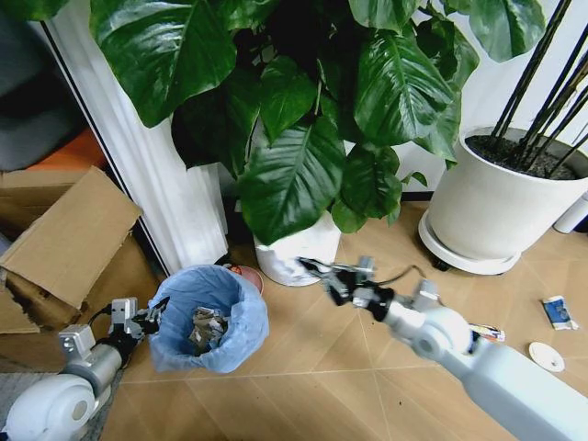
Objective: Pick up the trash bin and place the garbage on the floor into it.
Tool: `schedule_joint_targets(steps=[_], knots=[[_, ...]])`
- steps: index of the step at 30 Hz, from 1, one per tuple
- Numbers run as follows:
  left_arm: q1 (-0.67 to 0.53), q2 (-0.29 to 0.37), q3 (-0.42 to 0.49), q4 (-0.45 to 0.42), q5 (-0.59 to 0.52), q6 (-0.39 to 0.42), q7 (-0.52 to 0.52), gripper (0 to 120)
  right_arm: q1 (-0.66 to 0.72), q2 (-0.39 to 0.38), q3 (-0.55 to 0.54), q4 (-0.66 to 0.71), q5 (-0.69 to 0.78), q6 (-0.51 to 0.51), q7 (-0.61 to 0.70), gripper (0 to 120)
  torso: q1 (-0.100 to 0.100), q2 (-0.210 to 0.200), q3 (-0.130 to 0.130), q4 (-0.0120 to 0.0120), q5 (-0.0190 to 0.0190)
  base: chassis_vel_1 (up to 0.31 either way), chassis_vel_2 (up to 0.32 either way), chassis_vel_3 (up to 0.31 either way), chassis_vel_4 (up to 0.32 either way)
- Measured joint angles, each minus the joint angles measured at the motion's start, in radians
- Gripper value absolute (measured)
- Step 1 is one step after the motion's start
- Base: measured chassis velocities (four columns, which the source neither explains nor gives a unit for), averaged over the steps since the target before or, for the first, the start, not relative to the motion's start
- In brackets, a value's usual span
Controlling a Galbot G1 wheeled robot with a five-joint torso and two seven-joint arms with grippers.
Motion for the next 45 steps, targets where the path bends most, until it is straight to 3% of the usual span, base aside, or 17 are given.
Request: schedule_joint_targets(steps=[12,26,40,45], knots=[[0.008,0.0,-0.022,-0.002,-0.003,0.0,0.0,0,0.186,0.143,-0.226,-0.164,0.014,0.0,-0.041,0,0.0,0.0,0.0,-0.0002,0.0003,0.0,0.0,0.0,0.0],[0.005,-0.006,-0.023,-0.007,-0.005,0.001,0.0,0,0.217,0.234,-0.327,-0.259,-0.03,-0.001,-0.028,1,0.0,0.0,0.0,-0.0003,0.0004,0.0,0.0,0.0,0.0],[0.014,-0.012,-0.025,-0.024,-0.018,0.005,-0.002,0,0.235,0.293,-0.336,-0.35,-0.073,-0.004,-0.004,58,0.0,0.0,0.0,-0.0002,0.0004,0.0,0.0,0.0,0.0],[0.015,-0.009,-0.03,-0.024,-0.023,0.007,-0.003,0,0.235,0.279,-0.329,-0.354,-0.074,-0.004,-0.003,70,0.0,0.0,0.0,-0.0001,0.0005,0.0,0.0,0.0,0.0]])
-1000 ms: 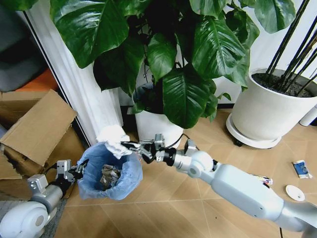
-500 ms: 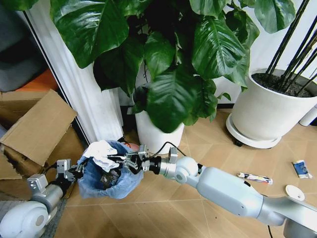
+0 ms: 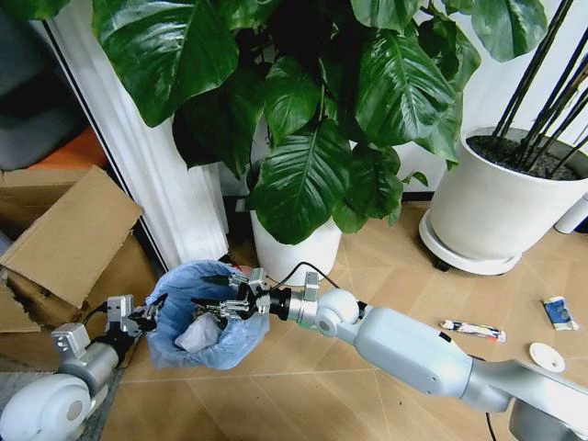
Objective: Pick up the trash bin and place the garbage on the floor into it.
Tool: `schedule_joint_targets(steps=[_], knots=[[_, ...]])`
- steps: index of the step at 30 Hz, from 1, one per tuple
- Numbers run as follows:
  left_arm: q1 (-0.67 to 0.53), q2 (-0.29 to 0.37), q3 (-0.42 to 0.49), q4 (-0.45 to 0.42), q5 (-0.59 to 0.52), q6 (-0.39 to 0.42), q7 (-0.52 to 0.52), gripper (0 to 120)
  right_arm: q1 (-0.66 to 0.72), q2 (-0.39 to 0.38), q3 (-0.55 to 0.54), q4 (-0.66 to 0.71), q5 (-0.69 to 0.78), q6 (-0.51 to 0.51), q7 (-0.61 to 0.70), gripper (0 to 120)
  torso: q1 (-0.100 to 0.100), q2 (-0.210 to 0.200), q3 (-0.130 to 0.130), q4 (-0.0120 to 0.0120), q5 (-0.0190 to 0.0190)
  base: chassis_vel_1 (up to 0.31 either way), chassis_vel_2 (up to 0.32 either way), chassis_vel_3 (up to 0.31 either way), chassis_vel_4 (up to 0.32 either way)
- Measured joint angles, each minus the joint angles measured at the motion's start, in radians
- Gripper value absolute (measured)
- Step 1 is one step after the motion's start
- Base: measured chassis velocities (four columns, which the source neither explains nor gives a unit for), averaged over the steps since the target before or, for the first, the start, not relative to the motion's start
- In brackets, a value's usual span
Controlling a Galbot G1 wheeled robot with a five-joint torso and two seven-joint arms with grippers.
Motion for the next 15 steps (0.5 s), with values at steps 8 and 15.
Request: schedule_joint_targets(steps=[8,15], knots=[[-0.002,0.0,-0.002,0.004,-0.004,0.006,-0.009,0,-0.047,-0.108,0.075,0.041,0.001,0.004,0.005,98,0.0,0.0,0.0,-0.0001,0.0001,0.0,0.0,0.0,0.0],[0.004,-0.021,-0.018,0.01,0.001,0.007,-0.011,0,-0.199,-0.243,0.228,0.133,-0.04,-0.023,0.139,100,0.0,0.0,0.0,-0.0001,0.0003,0.0,0.0,0.0,0.0]])
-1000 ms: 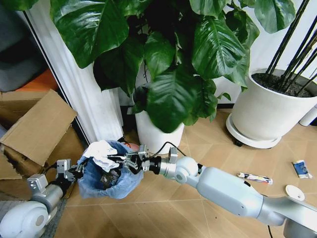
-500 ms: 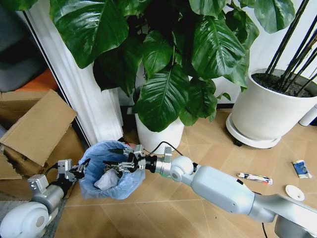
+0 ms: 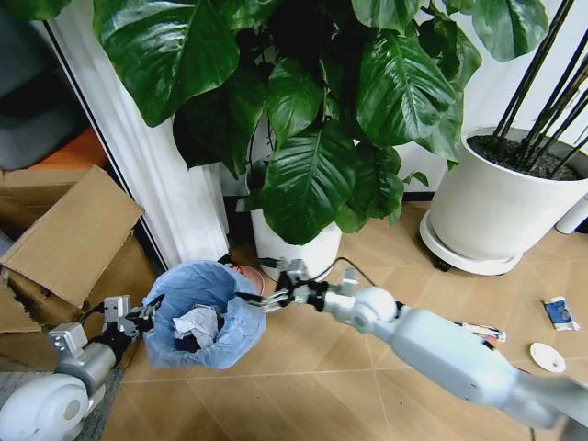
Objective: Pick up the trash bin and place the garbage on the floor into it.
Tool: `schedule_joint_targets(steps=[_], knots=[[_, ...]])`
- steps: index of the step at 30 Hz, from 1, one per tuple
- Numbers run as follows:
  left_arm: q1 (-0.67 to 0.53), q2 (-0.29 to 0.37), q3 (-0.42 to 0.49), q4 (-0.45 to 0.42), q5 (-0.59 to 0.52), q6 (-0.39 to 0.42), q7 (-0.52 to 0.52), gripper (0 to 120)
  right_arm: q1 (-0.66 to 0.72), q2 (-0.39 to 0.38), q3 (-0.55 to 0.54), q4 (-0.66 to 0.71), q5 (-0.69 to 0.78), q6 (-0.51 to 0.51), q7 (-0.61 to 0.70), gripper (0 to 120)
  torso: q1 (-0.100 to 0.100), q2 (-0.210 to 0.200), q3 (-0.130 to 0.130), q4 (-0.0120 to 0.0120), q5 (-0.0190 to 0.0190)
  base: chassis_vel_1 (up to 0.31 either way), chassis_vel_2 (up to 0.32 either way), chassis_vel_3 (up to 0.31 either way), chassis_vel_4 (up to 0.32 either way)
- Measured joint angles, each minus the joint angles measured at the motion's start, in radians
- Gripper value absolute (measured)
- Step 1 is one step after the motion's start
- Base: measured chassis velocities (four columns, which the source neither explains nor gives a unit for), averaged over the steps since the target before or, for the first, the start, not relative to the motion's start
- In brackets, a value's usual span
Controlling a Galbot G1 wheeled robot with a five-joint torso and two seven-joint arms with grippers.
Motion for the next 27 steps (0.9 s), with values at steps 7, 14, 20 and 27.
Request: schedule_joint_targets(steps=[7,14,20,27], knots=[[0.019,-0.033,-0.024,-0.013,0.026,-0.005,0.003,0,-0.415,-0.073,0.411,0.03,-0.16,-0.028,0.188,100,0.0,0.0,0.0,-0.0001,0.0003,0.0,0.0,0.0,0.0],[0.033,-0.067,-0.027,-0.027,0.066,-0.013,0.013,0,-0.798,0.03,0.871,0.076,-0.356,0.021,0.243,100,0.0,0.0,0.0,-0.0003,-0.0008,0.0,0.0,0.0,0.0],[0.041,-0.109,-0.029,-0.035,0.099,-0.024,0.023,0,-0.929,0.15,1.067,0.101,-0.389,0.038,0.233,100,0.0,0.0,0.0,0.0,-0.0007,0.0,0.0,0.0,0.0],[0.038,-0.15,-0.035,-0.038,0.122,-0.032,0.03,0,-0.973,0.332,1.189,0.086,-0.355,0.055,0.199,100,0.0,0.0,0.0,-0.0002,-0.0001,0.0,0.0,0.0,0.0]])
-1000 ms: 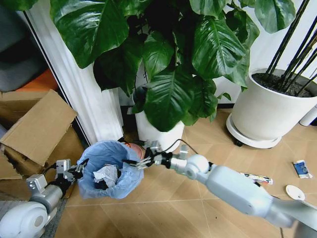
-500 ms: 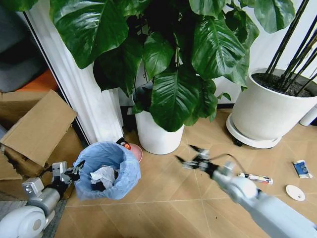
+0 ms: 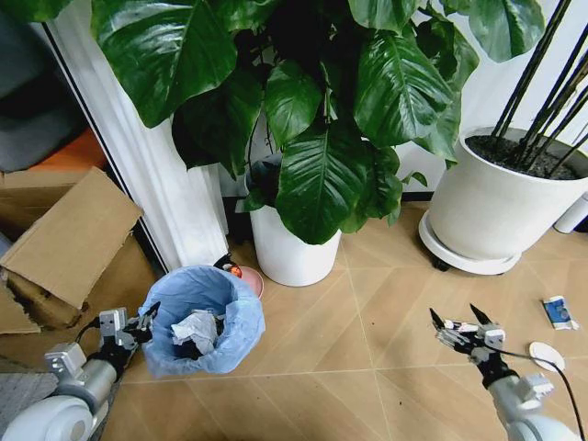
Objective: Pick up the trash bin and place the garbage on the floor into it.
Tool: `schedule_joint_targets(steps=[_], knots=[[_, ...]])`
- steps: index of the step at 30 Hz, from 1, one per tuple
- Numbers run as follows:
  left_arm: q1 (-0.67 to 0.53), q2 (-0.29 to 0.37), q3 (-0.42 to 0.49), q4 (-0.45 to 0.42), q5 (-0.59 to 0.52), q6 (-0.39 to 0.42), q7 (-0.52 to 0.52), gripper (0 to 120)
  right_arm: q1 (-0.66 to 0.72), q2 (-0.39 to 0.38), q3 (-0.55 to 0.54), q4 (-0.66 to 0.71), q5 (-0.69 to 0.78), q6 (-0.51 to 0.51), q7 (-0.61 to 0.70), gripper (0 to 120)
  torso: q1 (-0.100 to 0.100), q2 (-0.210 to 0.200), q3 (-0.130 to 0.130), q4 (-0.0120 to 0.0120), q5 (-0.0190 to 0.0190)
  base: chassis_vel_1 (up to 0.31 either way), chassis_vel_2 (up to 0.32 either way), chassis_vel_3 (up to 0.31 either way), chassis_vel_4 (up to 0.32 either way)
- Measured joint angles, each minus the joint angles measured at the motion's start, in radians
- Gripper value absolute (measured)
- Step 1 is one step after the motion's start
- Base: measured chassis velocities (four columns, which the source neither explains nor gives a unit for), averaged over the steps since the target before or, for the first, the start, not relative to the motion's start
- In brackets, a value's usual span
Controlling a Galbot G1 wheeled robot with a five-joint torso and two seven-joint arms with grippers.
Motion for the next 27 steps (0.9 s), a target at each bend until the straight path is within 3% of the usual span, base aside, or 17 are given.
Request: schedule_joint_targets(steps=[5,14,27], knots=[[0.0,-0.025,0.006,-0.003,0.015,-0.001,0.0,0,0.006,0.054,0.002,-0.012,0.008,-0.001,-0.005,100,0.0,0.0,0.0,0.0002,-0.0004,0.0,0.0,0.0,0.0],[0.008,-0.045,0.006,-0.011,0.023,-0.005,0.002,0,0.028,0.075,-0.017,-0.037,0.008,0.0,-0.007,100,0.0,0.0,0.0,0.0004,-0.0002,-0.02,-0.025,0.029,0.024],[0.004,-0.054,0.015,-0.018,0.026,-0.005,0.001,0,0.036,0.067,-0.027,-0.066,0.011,0.009,-0.018,100,0.0,0.0,0.0,0.0,-0.0005,-0.2,-0.197,0.194,0.2]])
